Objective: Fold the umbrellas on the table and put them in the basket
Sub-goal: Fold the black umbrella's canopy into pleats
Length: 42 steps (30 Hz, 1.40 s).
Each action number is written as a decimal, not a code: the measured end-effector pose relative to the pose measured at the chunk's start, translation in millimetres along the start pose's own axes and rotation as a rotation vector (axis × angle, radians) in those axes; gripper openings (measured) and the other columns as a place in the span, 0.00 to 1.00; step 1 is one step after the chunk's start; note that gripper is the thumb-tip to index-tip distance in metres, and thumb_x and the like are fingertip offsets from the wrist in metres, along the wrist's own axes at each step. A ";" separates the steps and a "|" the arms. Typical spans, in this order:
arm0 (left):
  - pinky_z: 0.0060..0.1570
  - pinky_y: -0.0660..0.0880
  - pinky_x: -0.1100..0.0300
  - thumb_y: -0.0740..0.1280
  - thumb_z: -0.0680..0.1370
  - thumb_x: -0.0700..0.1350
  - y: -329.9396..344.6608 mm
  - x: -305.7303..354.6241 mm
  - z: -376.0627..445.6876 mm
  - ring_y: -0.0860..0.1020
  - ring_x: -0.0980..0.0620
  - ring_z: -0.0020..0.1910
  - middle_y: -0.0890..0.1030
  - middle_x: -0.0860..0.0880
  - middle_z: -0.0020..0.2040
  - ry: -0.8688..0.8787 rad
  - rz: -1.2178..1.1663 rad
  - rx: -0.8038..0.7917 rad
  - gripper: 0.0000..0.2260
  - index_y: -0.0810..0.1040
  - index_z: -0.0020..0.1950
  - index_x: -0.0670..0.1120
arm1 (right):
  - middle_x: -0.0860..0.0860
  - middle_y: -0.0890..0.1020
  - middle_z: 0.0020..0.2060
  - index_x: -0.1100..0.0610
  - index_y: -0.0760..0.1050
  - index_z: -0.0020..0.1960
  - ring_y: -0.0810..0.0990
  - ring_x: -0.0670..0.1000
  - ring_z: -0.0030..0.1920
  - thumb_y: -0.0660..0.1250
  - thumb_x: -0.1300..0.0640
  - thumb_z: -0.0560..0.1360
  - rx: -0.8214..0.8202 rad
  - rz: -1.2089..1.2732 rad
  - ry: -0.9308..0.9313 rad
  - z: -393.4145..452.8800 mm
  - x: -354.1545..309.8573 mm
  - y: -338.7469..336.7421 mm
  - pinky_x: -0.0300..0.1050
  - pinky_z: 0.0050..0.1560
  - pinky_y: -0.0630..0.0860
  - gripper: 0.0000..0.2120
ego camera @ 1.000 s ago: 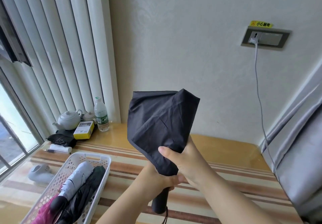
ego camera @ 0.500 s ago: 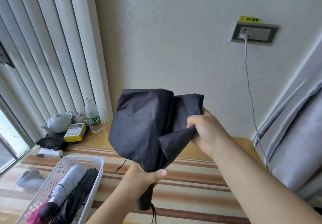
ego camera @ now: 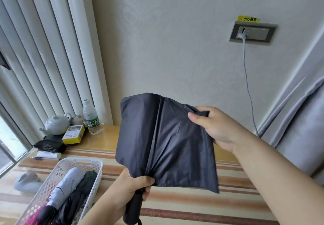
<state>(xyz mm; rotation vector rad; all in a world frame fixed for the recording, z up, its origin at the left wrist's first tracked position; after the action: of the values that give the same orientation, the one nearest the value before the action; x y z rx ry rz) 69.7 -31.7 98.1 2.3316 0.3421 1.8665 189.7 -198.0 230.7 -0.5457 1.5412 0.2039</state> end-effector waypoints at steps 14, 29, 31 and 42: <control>0.25 0.68 0.62 0.75 0.45 0.71 18.7 -21.7 0.5 0.68 0.53 0.25 0.68 0.47 0.31 -0.204 -0.346 -0.220 0.43 0.73 0.45 0.40 | 0.31 0.58 0.74 0.29 0.52 0.73 0.51 0.36 0.75 0.52 0.25 0.70 -0.446 -0.087 -0.130 -35.7 25.2 104.9 0.51 0.77 0.49 0.32; 0.22 0.69 0.61 0.56 0.82 0.54 5.5 -22.0 9.6 0.71 0.46 0.19 0.70 0.40 0.23 -0.324 -0.148 -0.015 0.24 0.73 0.34 0.37 | 0.41 0.78 0.56 0.45 0.62 0.71 0.79 0.46 0.57 0.64 0.30 0.67 0.139 -0.188 0.067 -12.7 58.7 45.0 0.53 0.62 0.76 0.37; 0.27 0.70 0.60 0.61 0.80 0.57 15.3 -13.4 -0.1 0.71 0.46 0.22 0.73 0.42 0.25 -0.230 0.025 -0.016 0.24 0.72 0.32 0.41 | 0.41 0.79 0.58 0.44 0.60 0.72 0.79 0.46 0.58 0.65 0.27 0.63 0.144 -0.092 0.123 -6.5 64.4 55.3 0.52 0.62 0.76 0.42; 0.30 0.64 0.65 0.57 0.78 0.63 28.4 23.1 -4.1 0.76 0.52 0.38 0.70 0.54 0.33 0.271 1.211 0.178 0.16 0.70 0.46 0.51 | 0.53 0.86 0.48 0.57 0.80 0.55 0.85 0.53 0.48 0.75 0.60 0.70 0.355 0.595 0.161 -2.6 70.7 63.1 0.49 0.46 0.81 0.14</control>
<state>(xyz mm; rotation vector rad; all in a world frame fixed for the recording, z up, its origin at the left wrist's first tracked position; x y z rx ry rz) 73.1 -53.3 127.8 2.6068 -1.2091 2.6522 161.4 -159.4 148.9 0.1928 1.8178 0.3357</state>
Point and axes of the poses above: each hand's wrist, its own z-axis towards the middle knuckle, its own y-axis out of the palm, x = y × z, the point moved 6 cm from there along z, towards the middle knuckle
